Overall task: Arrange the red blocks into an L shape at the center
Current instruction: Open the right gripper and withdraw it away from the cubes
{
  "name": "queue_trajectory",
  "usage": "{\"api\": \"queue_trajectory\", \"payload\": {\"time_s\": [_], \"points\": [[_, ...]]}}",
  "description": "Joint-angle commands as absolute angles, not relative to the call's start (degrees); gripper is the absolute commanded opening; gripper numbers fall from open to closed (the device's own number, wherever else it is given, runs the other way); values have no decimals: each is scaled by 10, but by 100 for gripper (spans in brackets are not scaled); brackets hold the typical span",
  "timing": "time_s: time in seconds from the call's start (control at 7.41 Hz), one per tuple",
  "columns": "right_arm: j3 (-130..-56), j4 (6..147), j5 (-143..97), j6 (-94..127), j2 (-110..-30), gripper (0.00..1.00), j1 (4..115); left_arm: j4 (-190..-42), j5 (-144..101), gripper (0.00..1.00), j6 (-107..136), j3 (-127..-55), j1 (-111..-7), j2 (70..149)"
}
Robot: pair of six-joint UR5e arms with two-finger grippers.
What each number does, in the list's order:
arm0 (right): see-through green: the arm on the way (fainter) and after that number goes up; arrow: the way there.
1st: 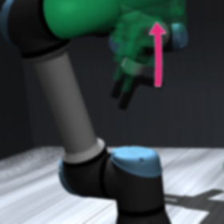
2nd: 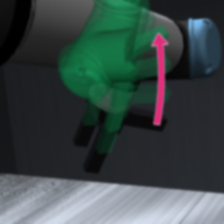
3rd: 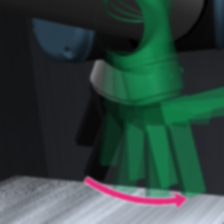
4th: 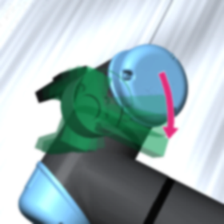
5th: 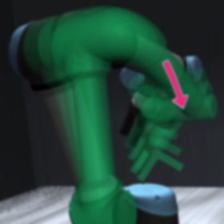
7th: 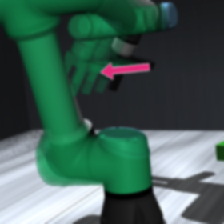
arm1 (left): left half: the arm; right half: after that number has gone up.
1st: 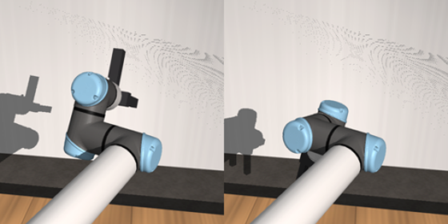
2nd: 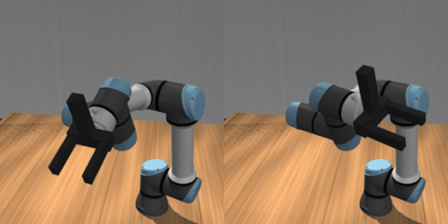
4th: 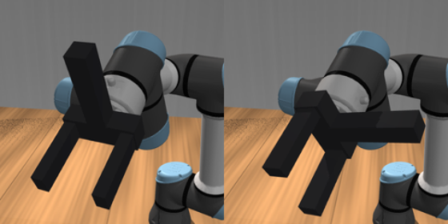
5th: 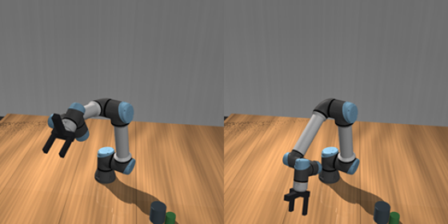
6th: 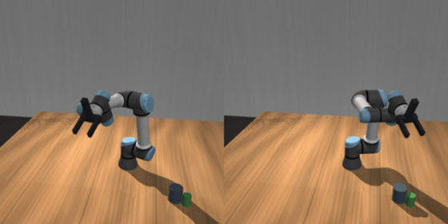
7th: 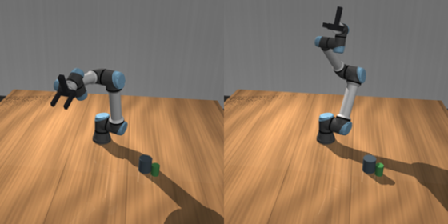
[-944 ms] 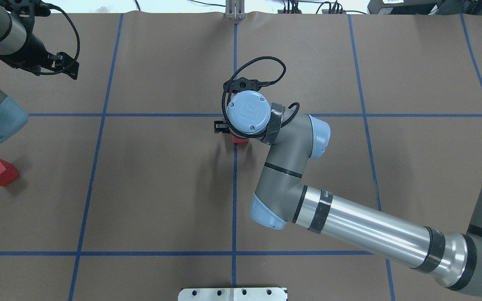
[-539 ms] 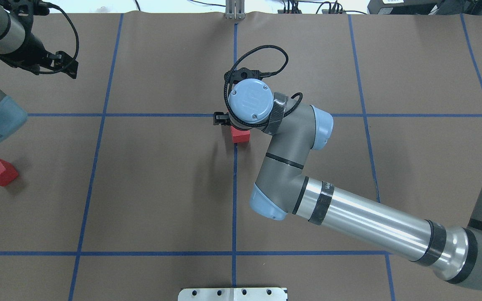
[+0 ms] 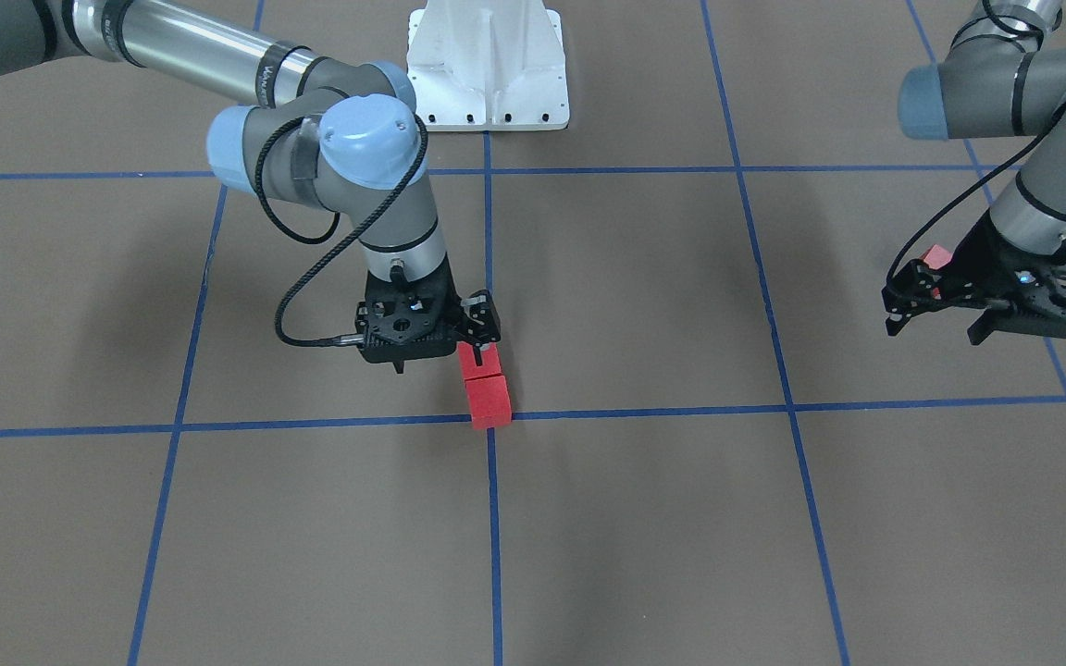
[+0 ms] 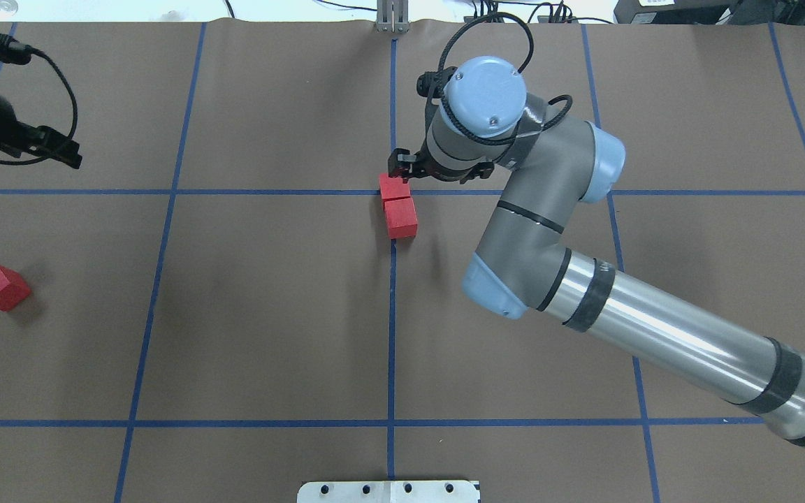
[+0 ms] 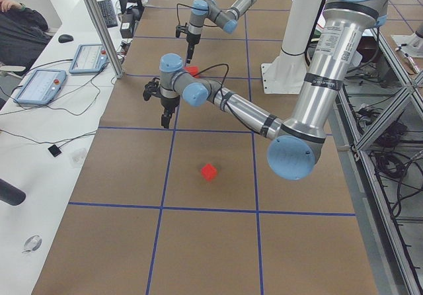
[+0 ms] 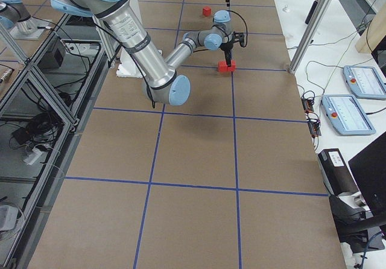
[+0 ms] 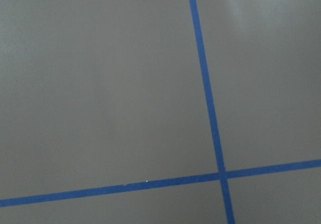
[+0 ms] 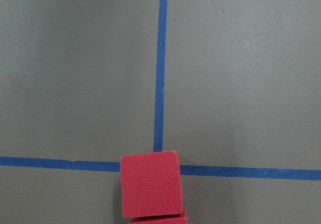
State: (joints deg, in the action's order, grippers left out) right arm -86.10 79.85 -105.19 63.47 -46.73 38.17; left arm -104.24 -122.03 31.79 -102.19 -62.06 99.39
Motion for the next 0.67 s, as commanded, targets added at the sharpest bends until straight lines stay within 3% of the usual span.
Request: {"api": "queue_trajectory", "payload": {"time_s": [0.0, 0.27, 0.54], "points": [[-960, 837, -1115, 538, -563, 99, 447, -1106, -1222, 100, 360, -1065, -627, 874], [-997, 860, -1171, 441, -618, 99, 510, -1113, -1218, 100, 451, -1077, -628, 810], [-1016, 855, -1214, 338, -681, 99, 565, -1118, -1202, 100, 636, -1078, -625, 807]]}}
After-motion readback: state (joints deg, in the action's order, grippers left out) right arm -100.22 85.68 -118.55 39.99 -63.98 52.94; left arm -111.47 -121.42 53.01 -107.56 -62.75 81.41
